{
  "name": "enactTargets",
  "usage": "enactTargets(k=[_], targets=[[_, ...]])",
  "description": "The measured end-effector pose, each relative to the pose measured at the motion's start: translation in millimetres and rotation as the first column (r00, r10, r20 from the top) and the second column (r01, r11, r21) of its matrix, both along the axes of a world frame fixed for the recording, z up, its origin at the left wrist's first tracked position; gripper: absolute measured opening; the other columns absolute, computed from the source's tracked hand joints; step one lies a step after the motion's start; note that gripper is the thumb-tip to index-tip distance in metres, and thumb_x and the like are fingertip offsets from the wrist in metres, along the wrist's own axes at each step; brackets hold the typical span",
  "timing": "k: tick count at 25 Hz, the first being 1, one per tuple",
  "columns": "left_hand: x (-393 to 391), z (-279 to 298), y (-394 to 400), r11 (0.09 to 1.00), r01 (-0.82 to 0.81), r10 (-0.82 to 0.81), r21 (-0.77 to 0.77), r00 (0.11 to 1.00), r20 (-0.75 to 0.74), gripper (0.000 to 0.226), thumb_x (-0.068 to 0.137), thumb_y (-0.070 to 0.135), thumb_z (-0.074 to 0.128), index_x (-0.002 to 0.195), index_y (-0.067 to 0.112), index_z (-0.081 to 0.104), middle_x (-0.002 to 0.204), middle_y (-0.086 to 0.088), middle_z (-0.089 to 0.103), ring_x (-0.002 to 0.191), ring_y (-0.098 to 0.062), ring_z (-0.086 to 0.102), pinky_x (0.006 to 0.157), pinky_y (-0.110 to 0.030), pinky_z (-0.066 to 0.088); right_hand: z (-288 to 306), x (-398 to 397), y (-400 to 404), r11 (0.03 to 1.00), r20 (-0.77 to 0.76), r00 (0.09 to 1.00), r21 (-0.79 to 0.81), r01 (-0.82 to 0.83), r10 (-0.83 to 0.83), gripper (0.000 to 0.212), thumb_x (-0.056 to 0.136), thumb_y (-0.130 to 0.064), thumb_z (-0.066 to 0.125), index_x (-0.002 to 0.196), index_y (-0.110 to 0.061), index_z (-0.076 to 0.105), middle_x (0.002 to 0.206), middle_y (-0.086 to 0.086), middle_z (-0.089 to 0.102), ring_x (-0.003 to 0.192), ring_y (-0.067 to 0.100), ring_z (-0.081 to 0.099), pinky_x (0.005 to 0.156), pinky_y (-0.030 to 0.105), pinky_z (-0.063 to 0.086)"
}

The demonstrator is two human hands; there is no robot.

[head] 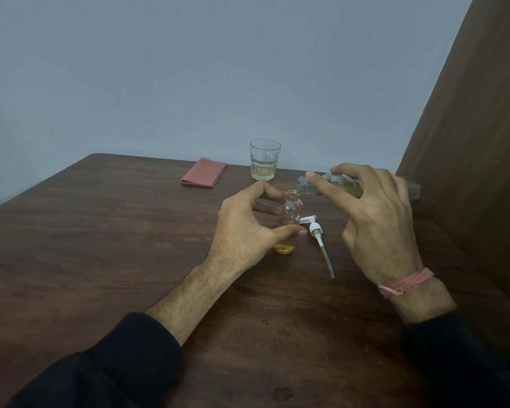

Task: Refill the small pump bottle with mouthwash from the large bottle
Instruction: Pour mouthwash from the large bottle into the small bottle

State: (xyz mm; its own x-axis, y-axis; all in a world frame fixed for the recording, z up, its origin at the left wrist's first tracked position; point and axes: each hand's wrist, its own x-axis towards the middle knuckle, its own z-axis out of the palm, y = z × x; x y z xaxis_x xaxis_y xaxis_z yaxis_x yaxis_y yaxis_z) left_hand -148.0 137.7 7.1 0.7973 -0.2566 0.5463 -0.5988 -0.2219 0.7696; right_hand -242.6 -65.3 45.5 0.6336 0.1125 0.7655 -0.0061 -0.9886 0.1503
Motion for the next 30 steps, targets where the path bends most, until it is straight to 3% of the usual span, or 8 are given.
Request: enactTargets(k=[13, 19, 24, 30], targets=[[-0.6, 0.0, 0.2, 1.0, -0.006, 0.006, 0.007, 1.0, 0.008, 0.058, 0.063, 0.05, 0.11, 0.108, 0.04, 0.074, 0.115, 0.024, 0.08, 0.099, 0.006, 0.079, 0.081, -0.02, 0.064, -0.1, -0.8, 0.9, 1.0, -0.008, 1.0, 0.004, 0.001, -0.001, 0.096, 0.07, 0.023, 0.071, 0.152, -0.024, 0.064, 0.14, 0.019, 0.065, 0.124, 0.044, 0.06, 0.102, 0.062, 0.045], [-0.6, 0.5, 0.4, 1.0, 0.004, -0.004, 0.004, 1.0, 0.003, 0.059, 0.064, 0.049, 0.11, 0.109, 0.038, 0.074, 0.115, 0.024, 0.079, 0.1, 0.006, 0.078, 0.076, -0.009, 0.059, 0.3, -0.8, 0.3, 1.0, -0.006, 1.0, 0.001, -0.001, 0.001, 0.095, 0.07, 0.021, 0.07, 0.153, -0.025, 0.064, 0.141, 0.019, 0.065, 0.124, 0.043, 0.06, 0.102, 0.062, 0.045], [-1.4, 0.7, 0.2, 1.0, -0.006, 0.006, 0.008, 1.0, -0.003, 0.059, 0.063, 0.05, 0.11, 0.109, 0.039, 0.074, 0.115, 0.024, 0.08, 0.1, 0.004, 0.079, 0.083, -0.025, 0.065, 0.3, -0.4, 0.0, 1.0, -0.003, 1.0, 0.003, -0.002, 0.002, 0.098, 0.068, 0.022, 0.069, 0.153, -0.026, 0.064, 0.14, 0.018, 0.065, 0.123, 0.043, 0.06, 0.101, 0.061, 0.044], [-1.1, 1.0, -0.4, 1.0, 0.002, -0.002, 0.0, 1.0, -0.007, 0.058, 0.063, 0.046, 0.111, 0.108, 0.039, 0.075, 0.113, 0.023, 0.08, 0.099, 0.005, 0.079, 0.075, -0.009, 0.06, 0.1, 0.0, 0.0, 1.0, -0.002, 1.0, 0.003, -0.001, 0.001, 0.097, 0.068, 0.023, 0.072, 0.152, -0.025, 0.064, 0.14, 0.019, 0.065, 0.123, 0.044, 0.061, 0.101, 0.061, 0.045]])
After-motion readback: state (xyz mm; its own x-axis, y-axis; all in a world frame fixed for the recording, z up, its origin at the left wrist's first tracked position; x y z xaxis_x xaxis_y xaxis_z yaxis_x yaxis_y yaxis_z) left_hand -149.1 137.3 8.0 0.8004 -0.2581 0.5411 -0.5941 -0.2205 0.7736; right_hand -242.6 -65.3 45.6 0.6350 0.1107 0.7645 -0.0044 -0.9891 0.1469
